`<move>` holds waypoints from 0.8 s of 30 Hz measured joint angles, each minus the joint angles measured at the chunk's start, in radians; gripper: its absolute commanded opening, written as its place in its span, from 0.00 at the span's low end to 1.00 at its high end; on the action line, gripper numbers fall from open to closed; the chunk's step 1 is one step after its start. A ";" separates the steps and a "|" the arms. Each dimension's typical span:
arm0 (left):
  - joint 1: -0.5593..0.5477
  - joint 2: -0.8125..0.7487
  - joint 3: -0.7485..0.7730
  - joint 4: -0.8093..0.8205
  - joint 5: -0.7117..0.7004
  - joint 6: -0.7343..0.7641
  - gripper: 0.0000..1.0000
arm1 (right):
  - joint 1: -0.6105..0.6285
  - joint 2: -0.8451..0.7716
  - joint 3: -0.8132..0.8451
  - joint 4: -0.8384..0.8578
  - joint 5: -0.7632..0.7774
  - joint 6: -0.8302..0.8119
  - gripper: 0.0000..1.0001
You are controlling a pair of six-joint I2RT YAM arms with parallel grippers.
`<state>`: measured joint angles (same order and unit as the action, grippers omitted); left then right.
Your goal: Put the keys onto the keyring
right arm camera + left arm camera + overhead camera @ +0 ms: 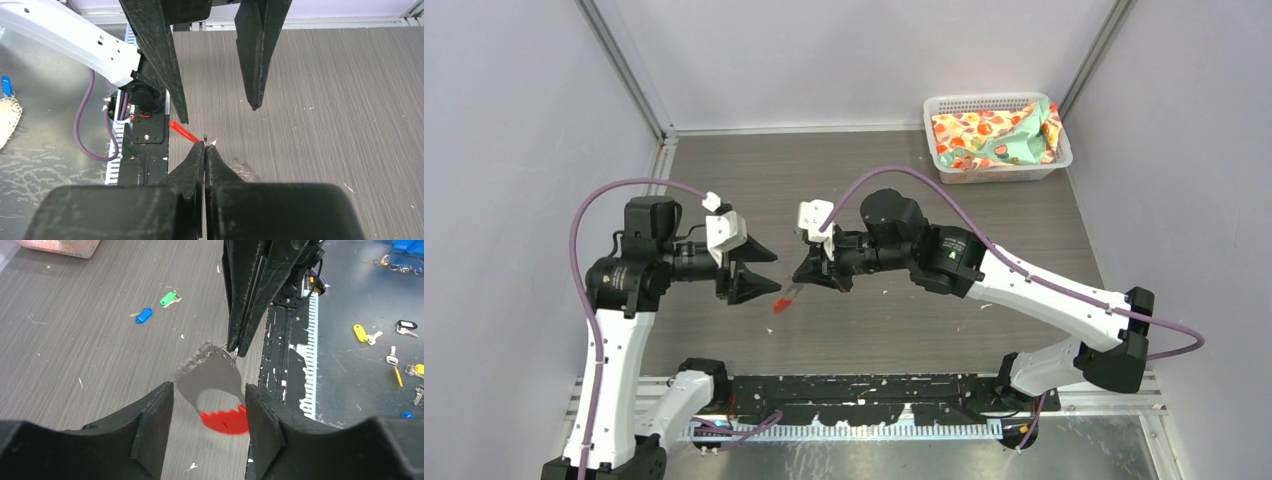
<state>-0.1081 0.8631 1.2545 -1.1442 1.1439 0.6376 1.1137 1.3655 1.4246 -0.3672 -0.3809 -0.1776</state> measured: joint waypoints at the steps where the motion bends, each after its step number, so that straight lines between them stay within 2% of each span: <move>1: -0.002 0.001 0.003 0.000 0.003 -0.001 0.50 | 0.003 0.000 0.003 0.000 -0.003 0.000 0.01; 6: -0.027 0.001 0.010 -0.009 0.012 -0.005 0.36 | 0.009 0.000 0.017 0.000 -0.007 0.001 0.01; 14: -0.099 0.013 0.017 -0.044 0.016 -0.005 0.27 | 0.013 0.003 0.031 0.005 -0.007 0.001 0.01; 24: -0.114 0.025 0.027 -0.038 0.000 -0.028 0.12 | 0.018 0.017 0.040 0.006 -0.011 0.001 0.01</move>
<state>-0.2226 0.8883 1.2819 -1.1820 1.1435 0.6098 1.1316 1.3823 1.4647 -0.3611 -0.3920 -0.1768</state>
